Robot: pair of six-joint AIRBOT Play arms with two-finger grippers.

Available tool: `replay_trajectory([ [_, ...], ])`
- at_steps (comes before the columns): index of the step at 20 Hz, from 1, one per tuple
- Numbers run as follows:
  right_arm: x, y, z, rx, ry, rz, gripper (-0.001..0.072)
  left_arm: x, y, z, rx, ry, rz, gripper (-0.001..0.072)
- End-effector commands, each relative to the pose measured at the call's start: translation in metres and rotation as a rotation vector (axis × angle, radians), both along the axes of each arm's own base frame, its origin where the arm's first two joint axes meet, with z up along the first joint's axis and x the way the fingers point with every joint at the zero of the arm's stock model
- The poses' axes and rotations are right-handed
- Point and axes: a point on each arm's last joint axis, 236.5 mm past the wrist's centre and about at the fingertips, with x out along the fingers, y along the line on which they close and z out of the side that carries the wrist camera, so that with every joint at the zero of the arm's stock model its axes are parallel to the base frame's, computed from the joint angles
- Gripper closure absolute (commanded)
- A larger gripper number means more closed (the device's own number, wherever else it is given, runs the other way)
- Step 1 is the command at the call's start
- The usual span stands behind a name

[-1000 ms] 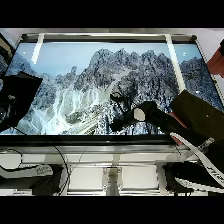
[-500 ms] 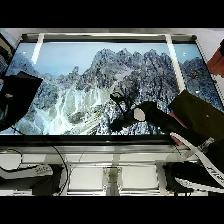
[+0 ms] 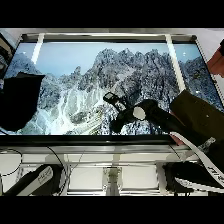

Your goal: Fold the clothes and pants, and hang the long-sleeved shirts on hangers.

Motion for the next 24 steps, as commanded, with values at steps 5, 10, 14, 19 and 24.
replay_trajectory([
  [5, 0.055, 0.043, 0.068, 0.066, -0.544, 0.424, 0.0176, -0.016, -0.18, 0.053, -0.037, -0.003, -0.471, 0.0672],
  [10, 0.066, 0.047, 0.079, 0.055, -0.646, 0.472, 0.0172, -0.037, -0.249, 0.085, -0.023, -0.083, -0.705, 0.0672],
  [14, 0.082, 0.047, 0.092, 0.055, -0.728, 0.445, 0.0173, -0.055, -0.262, 0.093, 0.014, -0.075, -0.796, 0.0672],
  [19, 0.112, 0.025, 0.105, 0.064, -0.747, 0.325, 0.0173, -0.041, -0.287, 0.139, 0.106, -0.205, -0.947, 0.0674],
  [24, 0.118, 0.016, 0.103, 0.067, -0.721, 0.293, 0.017, -0.043, -0.337, 0.172, -0.025, -0.276, -1.095, 0.0674],
])
